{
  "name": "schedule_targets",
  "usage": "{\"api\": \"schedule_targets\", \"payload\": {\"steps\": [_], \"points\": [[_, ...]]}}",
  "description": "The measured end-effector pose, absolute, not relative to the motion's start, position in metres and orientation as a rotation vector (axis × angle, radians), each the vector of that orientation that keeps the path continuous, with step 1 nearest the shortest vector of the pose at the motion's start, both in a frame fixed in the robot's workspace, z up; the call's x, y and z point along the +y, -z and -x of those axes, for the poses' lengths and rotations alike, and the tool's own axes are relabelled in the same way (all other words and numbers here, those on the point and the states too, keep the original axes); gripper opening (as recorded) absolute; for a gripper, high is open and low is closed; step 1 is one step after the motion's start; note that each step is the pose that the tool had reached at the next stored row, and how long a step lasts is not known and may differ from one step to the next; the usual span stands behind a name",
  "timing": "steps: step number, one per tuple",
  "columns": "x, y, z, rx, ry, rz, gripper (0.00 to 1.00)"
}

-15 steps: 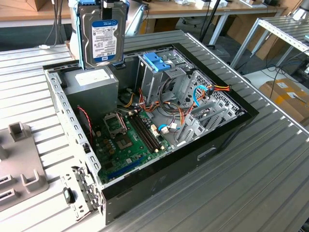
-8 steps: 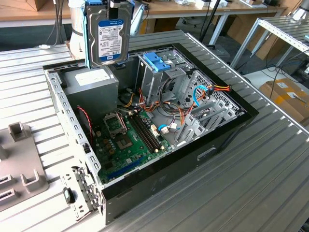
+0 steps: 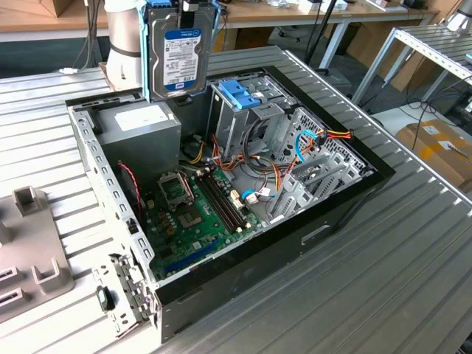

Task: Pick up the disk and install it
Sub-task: 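Pick up the disk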

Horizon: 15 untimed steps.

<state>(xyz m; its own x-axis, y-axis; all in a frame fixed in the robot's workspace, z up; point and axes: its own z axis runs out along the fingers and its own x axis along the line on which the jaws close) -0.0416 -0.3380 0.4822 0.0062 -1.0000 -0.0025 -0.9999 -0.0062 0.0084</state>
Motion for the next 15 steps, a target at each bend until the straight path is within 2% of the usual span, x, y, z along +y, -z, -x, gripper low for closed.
{"api": "schedule_targets", "payload": {"steps": [15], "points": [[-0.338, -0.482, 0.025, -2.212, 0.012, -2.225, 0.35]]}}
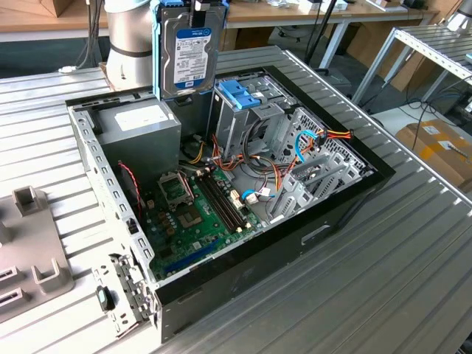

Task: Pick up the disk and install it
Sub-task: 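Pick up the disk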

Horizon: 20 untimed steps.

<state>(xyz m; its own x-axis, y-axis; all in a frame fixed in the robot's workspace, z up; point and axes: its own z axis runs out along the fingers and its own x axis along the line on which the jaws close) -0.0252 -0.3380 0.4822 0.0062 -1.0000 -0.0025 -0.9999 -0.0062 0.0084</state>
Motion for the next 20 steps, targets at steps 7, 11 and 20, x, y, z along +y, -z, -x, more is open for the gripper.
{"api": "schedule_targets", "payload": {"steps": [7, 11, 20], "points": [[-0.3380, -0.4822, 0.0244, -2.211, 0.012, -2.226, 0.35], [-0.3380, -0.4823, 0.0217, -2.212, 0.012, -2.225, 0.35], [-0.3380, -0.4823, 0.0163, -2.212, 0.012, -2.225, 0.35]]}}
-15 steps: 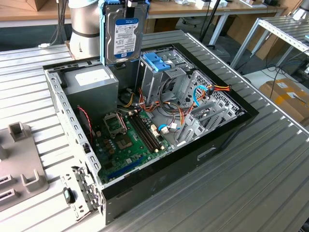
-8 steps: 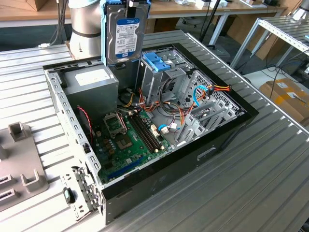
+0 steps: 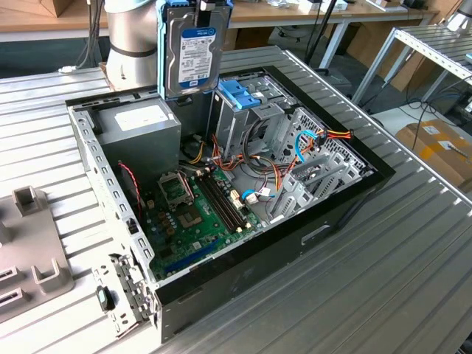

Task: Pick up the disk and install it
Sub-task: 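Pick up the disk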

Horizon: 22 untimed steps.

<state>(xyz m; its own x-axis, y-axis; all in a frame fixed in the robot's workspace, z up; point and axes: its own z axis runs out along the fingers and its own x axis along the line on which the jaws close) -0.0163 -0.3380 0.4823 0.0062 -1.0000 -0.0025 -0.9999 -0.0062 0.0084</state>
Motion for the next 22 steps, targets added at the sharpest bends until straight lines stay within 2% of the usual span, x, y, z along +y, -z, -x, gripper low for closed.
{"api": "schedule_targets", "payload": {"steps": [22], "points": [[-0.338, -0.482, -0.001, -2.212, 0.012, -2.225, 0.35]]}}
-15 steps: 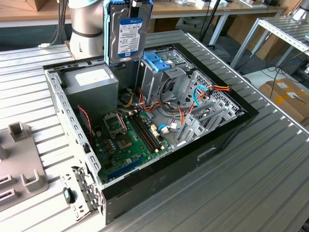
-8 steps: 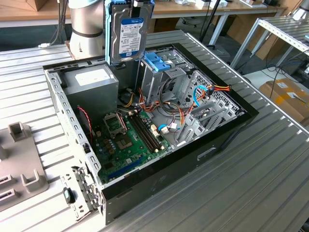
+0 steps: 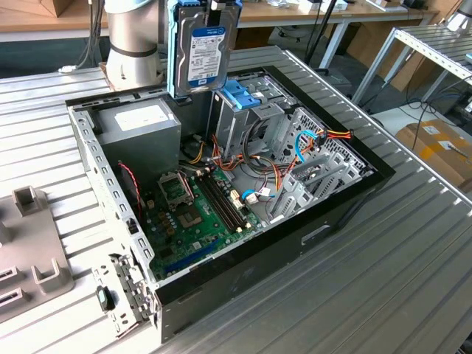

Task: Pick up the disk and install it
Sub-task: 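Pick up the disk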

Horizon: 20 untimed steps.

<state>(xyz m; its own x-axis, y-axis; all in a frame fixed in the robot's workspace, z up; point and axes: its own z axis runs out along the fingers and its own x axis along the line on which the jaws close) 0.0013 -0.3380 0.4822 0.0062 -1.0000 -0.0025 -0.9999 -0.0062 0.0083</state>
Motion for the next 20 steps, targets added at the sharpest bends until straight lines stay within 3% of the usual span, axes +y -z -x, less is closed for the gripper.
{"api": "schedule_targets", "payload": {"steps": [20], "points": [[-0.338, -0.482, -0.020, -2.212, 0.012, -2.225, 0.35]]}}
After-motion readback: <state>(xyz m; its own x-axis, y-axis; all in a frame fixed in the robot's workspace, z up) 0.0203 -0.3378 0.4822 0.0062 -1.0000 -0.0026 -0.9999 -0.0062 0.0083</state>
